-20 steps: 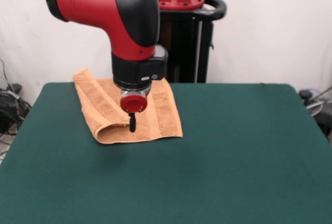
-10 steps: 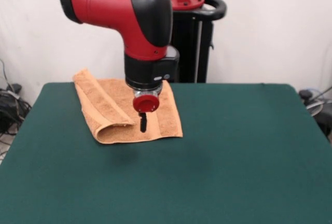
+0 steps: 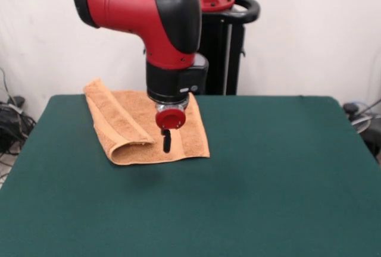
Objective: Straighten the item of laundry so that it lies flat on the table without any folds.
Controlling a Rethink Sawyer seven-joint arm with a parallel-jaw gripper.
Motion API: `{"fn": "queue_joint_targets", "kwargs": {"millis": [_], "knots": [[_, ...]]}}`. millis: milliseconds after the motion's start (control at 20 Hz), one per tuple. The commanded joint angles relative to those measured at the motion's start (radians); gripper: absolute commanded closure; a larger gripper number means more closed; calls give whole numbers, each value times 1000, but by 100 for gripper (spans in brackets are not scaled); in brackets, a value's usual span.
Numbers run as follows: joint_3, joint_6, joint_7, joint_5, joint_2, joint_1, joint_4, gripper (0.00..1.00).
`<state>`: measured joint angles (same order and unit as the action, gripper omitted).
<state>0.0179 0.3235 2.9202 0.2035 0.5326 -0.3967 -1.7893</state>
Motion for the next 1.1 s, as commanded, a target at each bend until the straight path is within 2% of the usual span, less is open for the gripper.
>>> {"fn": "queue_joint_targets", "kwargs": {"millis": [50,650,900,1100], "knots": [[30,-64,66,5,-25,-11,-104,0],[33,-108,21,48,5,-53,-178,0],[45,-130,11,76,-11,-71,-178,0],[37,-142,-14,101,-27,-117,-164,0]]}}
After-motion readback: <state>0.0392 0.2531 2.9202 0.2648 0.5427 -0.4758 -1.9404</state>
